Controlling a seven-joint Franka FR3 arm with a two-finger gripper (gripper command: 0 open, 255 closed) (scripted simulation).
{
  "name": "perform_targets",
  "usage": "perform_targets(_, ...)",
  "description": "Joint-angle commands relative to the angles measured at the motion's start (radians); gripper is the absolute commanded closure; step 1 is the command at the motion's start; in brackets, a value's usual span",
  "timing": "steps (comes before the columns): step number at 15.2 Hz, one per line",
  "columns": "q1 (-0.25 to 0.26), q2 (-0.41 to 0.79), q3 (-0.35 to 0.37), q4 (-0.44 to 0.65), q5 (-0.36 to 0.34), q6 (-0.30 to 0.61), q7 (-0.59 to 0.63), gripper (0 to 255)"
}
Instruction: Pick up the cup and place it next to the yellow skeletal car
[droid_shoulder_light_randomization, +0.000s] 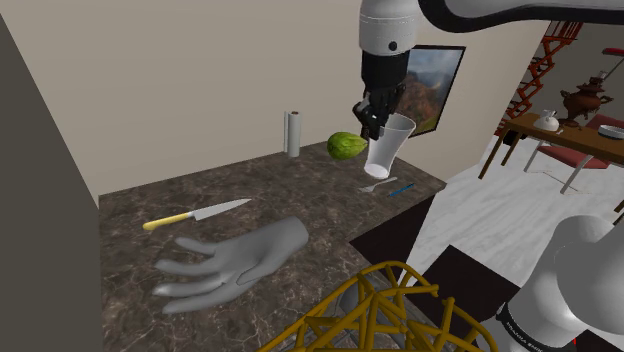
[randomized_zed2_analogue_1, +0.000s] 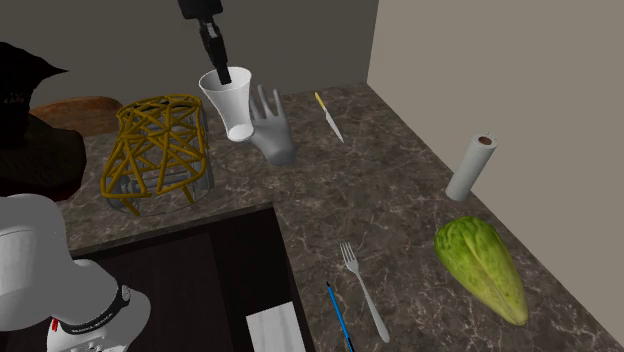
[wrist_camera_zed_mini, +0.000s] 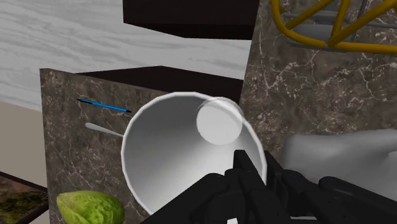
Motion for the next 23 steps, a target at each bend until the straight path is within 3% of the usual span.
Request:
perform_targets(1,0.013,-0.012,0.021,-0.017,0.011,-0.002,0.035,255)
perform_targets(23,0.024,-0.044,0.021,-0.343,0.021,0.286,0.092,255)
